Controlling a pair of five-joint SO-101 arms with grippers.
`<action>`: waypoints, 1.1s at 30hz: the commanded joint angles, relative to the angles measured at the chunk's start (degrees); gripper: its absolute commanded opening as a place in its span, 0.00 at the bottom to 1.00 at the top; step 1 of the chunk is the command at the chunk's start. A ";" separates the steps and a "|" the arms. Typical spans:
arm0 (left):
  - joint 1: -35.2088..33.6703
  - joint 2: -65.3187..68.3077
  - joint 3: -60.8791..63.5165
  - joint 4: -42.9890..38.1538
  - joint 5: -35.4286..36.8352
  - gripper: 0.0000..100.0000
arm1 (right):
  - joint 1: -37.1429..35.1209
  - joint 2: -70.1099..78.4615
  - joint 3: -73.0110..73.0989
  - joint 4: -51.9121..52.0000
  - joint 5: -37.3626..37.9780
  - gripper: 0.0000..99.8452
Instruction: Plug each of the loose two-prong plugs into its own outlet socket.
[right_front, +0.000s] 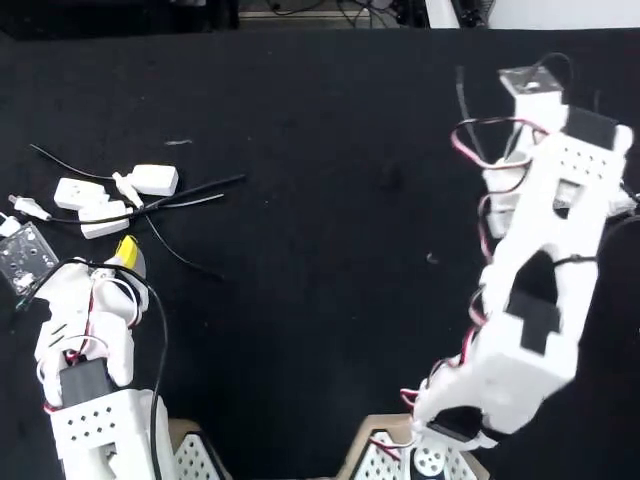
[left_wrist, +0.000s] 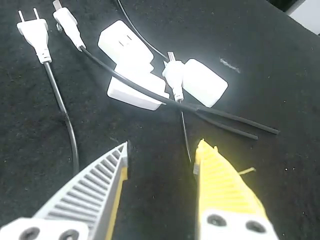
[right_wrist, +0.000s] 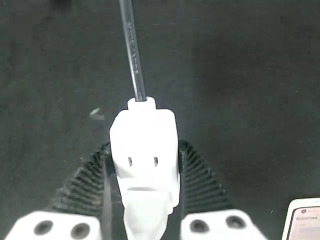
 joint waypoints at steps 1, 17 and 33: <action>-0.57 -0.18 -2.24 -1.41 0.53 0.22 | 4.04 8.40 -13.76 0.97 0.53 0.01; -0.57 -0.18 -2.15 -1.41 0.53 0.22 | 11.69 37.49 -54.46 7.12 0.53 0.01; -0.57 -0.18 -2.15 -1.41 0.53 0.22 | 13.98 45.05 -62.55 -0.53 0.35 0.01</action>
